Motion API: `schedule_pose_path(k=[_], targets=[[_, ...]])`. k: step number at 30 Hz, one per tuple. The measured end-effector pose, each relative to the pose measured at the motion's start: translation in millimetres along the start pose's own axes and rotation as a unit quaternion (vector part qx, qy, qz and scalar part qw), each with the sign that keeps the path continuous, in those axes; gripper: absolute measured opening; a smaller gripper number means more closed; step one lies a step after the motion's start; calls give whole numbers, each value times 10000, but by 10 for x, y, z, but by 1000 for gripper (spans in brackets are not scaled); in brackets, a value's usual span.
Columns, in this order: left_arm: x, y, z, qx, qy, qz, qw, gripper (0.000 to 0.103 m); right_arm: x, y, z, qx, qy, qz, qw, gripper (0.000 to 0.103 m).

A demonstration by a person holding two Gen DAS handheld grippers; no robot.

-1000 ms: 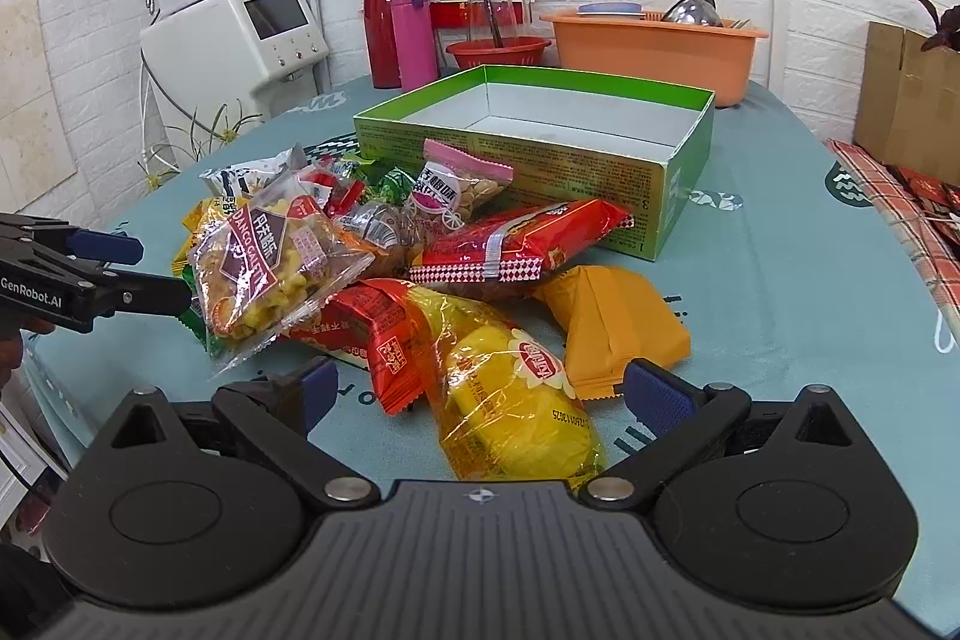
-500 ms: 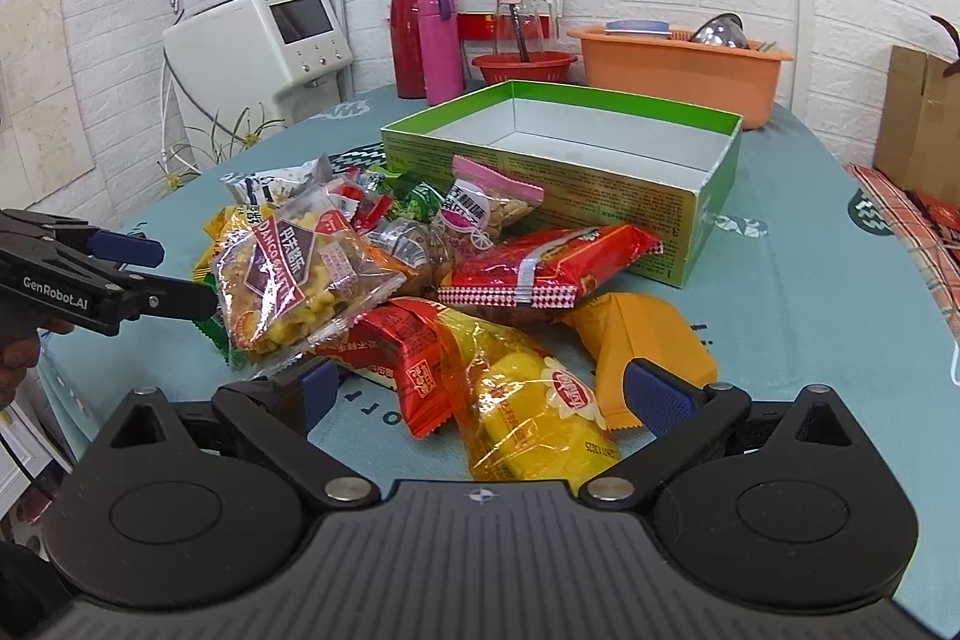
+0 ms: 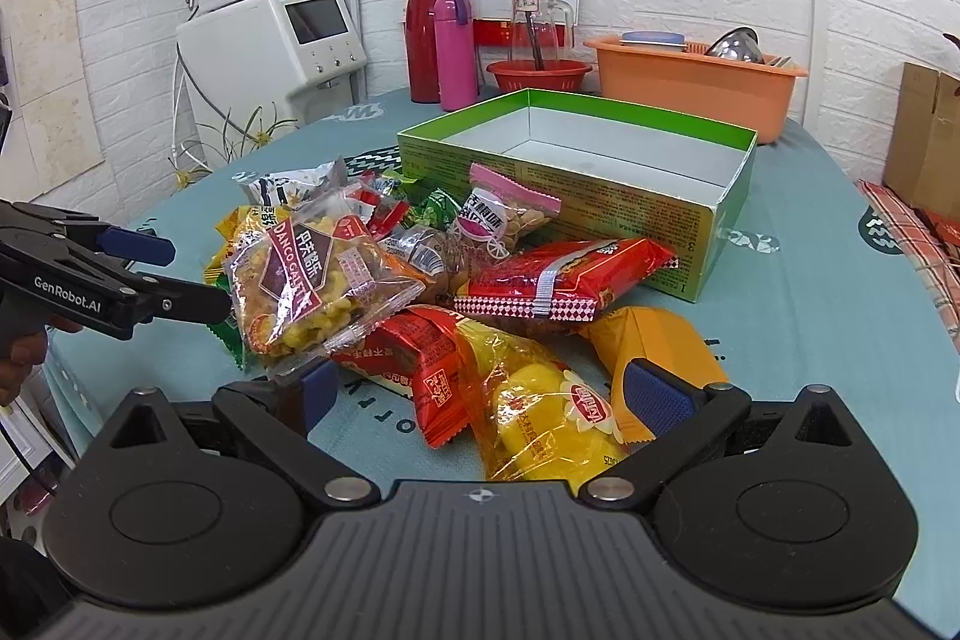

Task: Organize snacks
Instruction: 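Reach the left gripper toward the clear DANCO GALETTE biscuit bag, then grasp the DANCO GALETTE bag with the left gripper and lift it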

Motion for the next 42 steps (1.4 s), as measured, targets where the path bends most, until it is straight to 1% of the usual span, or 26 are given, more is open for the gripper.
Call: schedule_pose_path(k=[3,8,9,11,14,17,19,20,21,22,23,25,26,27,28,29,31,32,33,34,35,37,38,40,41,42], targets=[[-8,12,-3,-20,-7,27,10000,103,-5,8,2,4,17,48,10000,103],[-33,23,-4,-14,-84,-39,10000,103,-26,16,8,29,-52,124,9999,103],[-51,29,-7,-36,-138,-72,9999,103,-32,24,12,22,-75,146,9999,103],[-125,58,-30,-184,-409,-187,9988,103,-44,48,30,-4,-136,232,9996,103],[-241,63,-71,-370,-990,-484,9932,103,-95,113,98,-94,-326,578,9978,103],[-231,-24,-79,-312,-1510,-970,9833,103,-165,240,212,-233,-660,1066,9918,103],[-166,-63,-59,-242,-1628,-1189,9792,103,-205,345,298,-290,-860,1220,9884,103],[-136,-61,-45,-244,-1647,-1243,9782,97,-222,387,336,-284,-932,1280,9870,103],[-112,-50,-31,-243,-1691,-1291,9768,94,-249,432,376,-273,-1015,1358,9851,103],[-89,-28,-19,-257,-1749,-1347,9750,85,-287,477,411,-279,-1111,1466,9825,103],[-70,-3,-12,-293,-1781,-1393,9737,71,-311,516,427,-305,-1188,1573,9799,103],[-55,85,12,-353,-1869,-1436,9712,66,-351,597,451,-340,-1302,1712,9760,103],[-50,114,28,-355,-1890,-1453,9705,52,-359,651,457,-396,-1355,1736,9746,103],[-44,135,47,-355,-1891,-1468,9703,42,-365,696,456,-445,-1383,1736,9741,103],[-35,157,66,-353,-1871,-1454,9709,39,-362,733,441,-516,-1377,1747,9736,103],[-31,183,92,-316,-1836,-1437,9719,39,-362,759,432,-576,-1319,1837,9724,103],[-37,266,127,-316,-1804,-1394,9732,40,-345,774,411,-694,-1172,1996,9704,87],[-40,326,137,-361,-1825,-1420,9722,44,-340,766,410,-713,-1123,2048,9697,77],[-43,373,144,-395,-1899,-1501,9695,45,-332,752,408,-720,-1071,2107,9690,78],[-44,405,152,-417,-1979,-1580,9665,45,-327,753,402,-731,-1064,2072,9697,78],[-43,422,165,-409,-1998,-1621,9655,48,-321,759,394,-724,-1082,2002,9711,78],[-33,426,177,-336,-1953,-1625,9666,52,-295,764,387,-712,-973,1997,9724,78],[-32,426,174,-294,-1937,-1615,9672,59,-285,767,388,-721,-893,2010,9728,77],[-23,435,141,-288,-1966,-1707,9651,67,-279,793,384,-776,-796,2050,9724,76],[-18,432,127,-261,-1976,-1719,9647,67,-293,802,369,-823,-780,2089,9713,73],[-4,420,120,-226,-1923,-1687,9665,67,-313,810,354,-840,-786,2077,9714,72]])
Point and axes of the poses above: each gripper's, at about its wrist camera, not at the fingertips, and y roughly the way its jaws point, x to its right, z to its top, the point moved 7 cm from there along y, roughly the way its jaws point, and after that the axes turned 4 degrees about z, right-handed, at the moved point
